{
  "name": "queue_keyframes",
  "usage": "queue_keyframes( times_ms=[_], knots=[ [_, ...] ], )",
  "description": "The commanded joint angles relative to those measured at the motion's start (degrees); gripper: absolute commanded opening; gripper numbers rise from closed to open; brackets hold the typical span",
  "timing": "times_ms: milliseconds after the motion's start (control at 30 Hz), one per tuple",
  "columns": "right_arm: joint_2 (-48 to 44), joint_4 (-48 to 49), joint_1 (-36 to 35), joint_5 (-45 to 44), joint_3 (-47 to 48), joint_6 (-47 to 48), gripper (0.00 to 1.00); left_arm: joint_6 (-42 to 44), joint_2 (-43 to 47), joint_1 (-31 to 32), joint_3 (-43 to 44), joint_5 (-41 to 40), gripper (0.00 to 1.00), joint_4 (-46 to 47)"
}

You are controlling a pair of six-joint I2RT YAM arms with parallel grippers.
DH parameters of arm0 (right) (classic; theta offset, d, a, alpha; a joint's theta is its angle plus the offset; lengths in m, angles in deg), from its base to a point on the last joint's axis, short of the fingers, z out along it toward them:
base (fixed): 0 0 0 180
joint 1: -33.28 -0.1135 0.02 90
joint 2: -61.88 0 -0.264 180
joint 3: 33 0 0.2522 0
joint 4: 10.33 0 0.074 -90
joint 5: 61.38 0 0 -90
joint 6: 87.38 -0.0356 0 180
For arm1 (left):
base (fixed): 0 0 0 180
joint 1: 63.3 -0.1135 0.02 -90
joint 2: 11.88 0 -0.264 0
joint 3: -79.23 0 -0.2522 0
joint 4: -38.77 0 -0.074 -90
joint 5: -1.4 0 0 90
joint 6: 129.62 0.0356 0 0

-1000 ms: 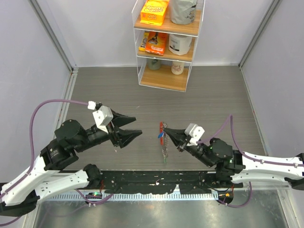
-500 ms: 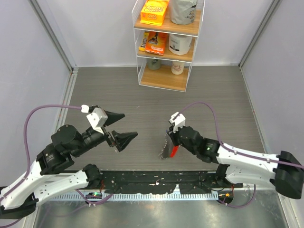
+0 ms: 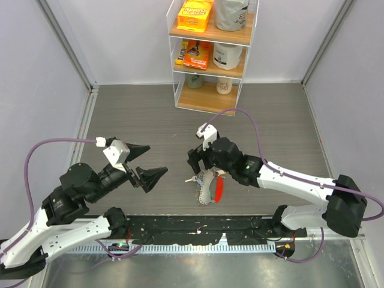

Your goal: Put the keys on the keyring

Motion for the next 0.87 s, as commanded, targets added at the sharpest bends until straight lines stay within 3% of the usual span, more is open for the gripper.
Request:
queue_keyframes(
  times_ms=[0, 200, 600, 833],
  knots=[
    [-2.64, -5.83, 0.03, -0.26, 9.97, 4.57, 0.96, 2.05, -0.64, 0.08, -0.16, -1.93, 0.99, 0.29],
    [-5.79, -11.66, 0.03, -2.63, 18.77, 2.29, 0.95, 3.55, -3.1, 0.08, 3.17, -2.54, 1.0, -1.64],
    [-14.59, -13.85, -0.06, -17.48, 18.68, 0.45, 0.95, 5.75, -1.96, 0.08, 6.51, -0.96, 1.0, -3.31],
    [-16.52, -15.96, 0.03, -18.01, 17.46, 2.47, 0.96, 3.73, 0.41, -0.01, 5.03, -4.12, 1.0, -3.14]
  ],
)
